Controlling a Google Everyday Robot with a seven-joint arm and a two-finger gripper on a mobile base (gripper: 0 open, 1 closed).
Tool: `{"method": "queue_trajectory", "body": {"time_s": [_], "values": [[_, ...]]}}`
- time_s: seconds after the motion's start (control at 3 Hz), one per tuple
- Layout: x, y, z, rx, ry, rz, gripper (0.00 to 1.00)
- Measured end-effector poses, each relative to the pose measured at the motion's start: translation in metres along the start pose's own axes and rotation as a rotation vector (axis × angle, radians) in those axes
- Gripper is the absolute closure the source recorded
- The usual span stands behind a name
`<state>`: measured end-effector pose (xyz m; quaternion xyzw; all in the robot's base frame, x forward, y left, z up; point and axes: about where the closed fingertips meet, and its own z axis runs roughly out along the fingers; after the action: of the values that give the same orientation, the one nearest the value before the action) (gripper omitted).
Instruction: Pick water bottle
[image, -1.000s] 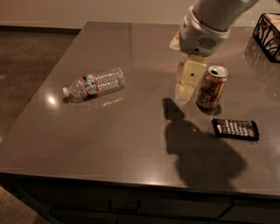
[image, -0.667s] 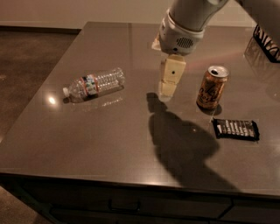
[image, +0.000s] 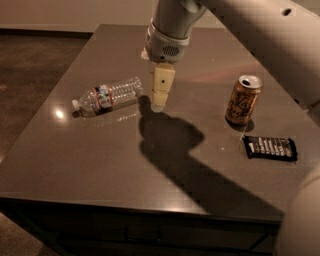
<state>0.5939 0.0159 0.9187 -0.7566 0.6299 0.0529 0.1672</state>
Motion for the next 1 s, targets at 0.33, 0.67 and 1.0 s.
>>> {"method": "queue_trajectory", "body": {"time_s": [0.33, 0.67, 1.0], "values": [[-0.019, -0.022, 0.023, -0.024, 0.006, -0.038, 0.0], [-0.035, -0.039, 0.043, -0.051, 0.017, -0.073, 0.0], [-0.049, -0.047, 0.064, -0.087, 0.033, -0.11, 0.0]]}}
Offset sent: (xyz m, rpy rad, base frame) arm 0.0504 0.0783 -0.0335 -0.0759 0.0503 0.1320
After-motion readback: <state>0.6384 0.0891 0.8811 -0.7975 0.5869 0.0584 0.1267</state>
